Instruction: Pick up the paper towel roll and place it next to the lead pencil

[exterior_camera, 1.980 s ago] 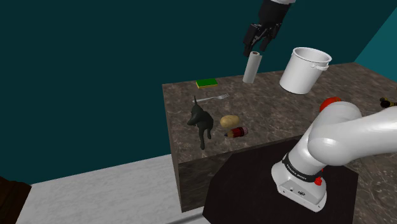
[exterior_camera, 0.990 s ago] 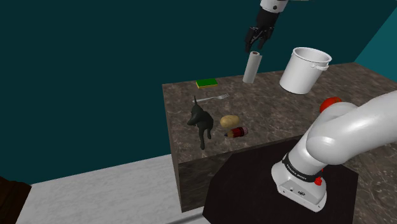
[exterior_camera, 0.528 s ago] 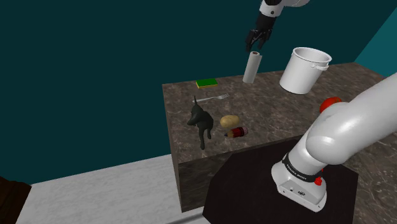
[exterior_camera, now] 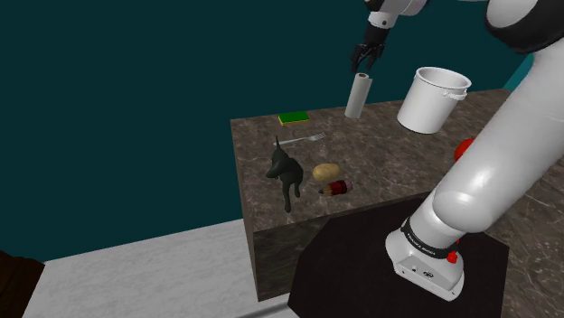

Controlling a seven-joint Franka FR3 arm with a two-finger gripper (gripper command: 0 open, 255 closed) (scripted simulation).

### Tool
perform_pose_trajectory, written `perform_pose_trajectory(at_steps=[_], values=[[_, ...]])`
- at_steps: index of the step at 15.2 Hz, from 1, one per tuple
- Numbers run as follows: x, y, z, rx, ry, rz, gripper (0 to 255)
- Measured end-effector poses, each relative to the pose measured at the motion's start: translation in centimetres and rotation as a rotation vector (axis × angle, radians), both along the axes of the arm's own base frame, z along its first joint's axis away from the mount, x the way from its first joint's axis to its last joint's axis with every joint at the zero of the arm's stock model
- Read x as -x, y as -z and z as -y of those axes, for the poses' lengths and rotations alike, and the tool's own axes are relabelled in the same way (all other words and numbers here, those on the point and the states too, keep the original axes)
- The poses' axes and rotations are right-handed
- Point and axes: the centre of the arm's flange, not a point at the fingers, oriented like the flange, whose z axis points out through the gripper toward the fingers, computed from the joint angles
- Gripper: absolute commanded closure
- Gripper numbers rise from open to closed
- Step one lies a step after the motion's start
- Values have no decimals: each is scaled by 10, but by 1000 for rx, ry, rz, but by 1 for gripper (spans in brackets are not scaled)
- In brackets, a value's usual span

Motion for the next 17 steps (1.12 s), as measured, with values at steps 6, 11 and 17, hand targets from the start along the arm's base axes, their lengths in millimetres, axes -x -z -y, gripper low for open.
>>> perform_pose_trajectory(at_steps=[6, 11, 17], values=[[-30, 27, 73, -7, 10, -7, 0], [-47, 53, 124, -13, 16, -13, 0], [-54, 82, 127, -14, 16, -13, 0]])
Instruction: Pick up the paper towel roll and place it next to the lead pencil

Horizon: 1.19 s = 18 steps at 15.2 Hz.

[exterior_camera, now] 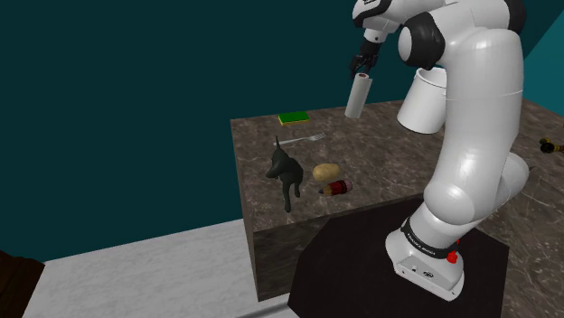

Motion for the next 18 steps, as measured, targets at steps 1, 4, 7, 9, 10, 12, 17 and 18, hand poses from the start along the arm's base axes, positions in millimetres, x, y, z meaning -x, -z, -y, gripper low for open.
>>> perform_pose_trajectory(at_steps=[1, 4, 7, 9, 10, 12, 17, 18], values=[[0, 4, 0, 0, 0, 0, 0], [0, 7, 0, 0, 0, 0, 0], [-1, 7, 0, 0, 0, 0, 0], [-1, 7, 0, 0, 0, 0, 255], [-1, 7, 0, 1, 0, 0, 255], [-1, 7, 0, 1, 0, 0, 255], [-1, 7, 0, 0, 0, 0, 255], [-1, 7, 0, 0, 0, 0, 255]])
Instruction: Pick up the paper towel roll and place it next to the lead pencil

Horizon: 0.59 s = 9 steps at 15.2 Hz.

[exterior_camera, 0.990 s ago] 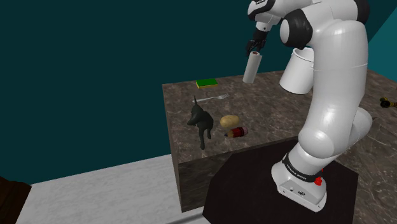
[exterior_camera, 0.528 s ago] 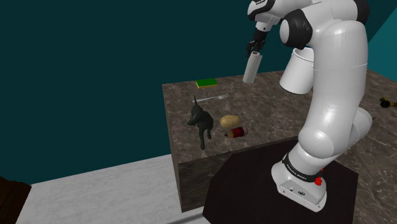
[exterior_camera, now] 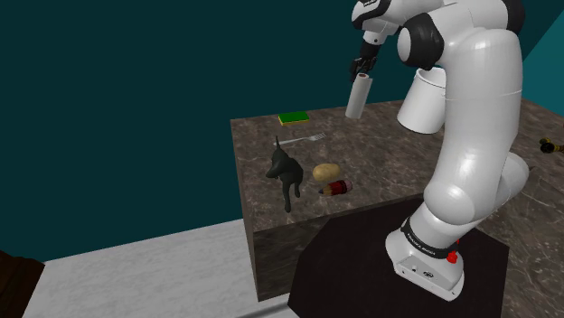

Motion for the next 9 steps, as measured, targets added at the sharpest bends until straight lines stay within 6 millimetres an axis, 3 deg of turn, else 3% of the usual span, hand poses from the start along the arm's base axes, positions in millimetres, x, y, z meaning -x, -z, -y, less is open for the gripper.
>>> perform_pose_trajectory(at_steps=[9], values=[[-1, -36, 0, 0, 0, 0, 255]])
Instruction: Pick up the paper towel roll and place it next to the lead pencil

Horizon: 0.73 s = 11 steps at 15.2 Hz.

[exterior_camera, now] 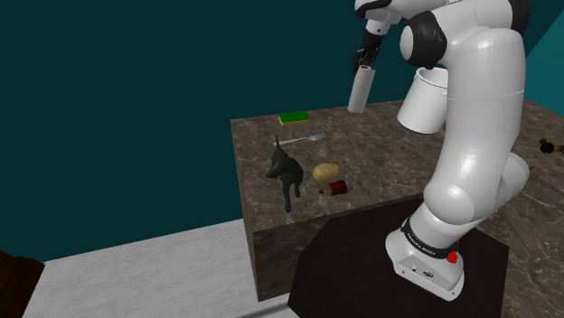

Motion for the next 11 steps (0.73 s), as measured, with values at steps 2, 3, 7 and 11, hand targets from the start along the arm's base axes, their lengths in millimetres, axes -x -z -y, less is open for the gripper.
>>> perform_pose_trajectory(at_steps=[2, 3, 7, 11], values=[[1, -11, 0, 0, 0, 0, 255], [0, -16, -1, 0, 0, 0, 255], [1, -37, -1, 0, 0, 0, 255], [0, -60, 1, 0, 0, 0, 255]])
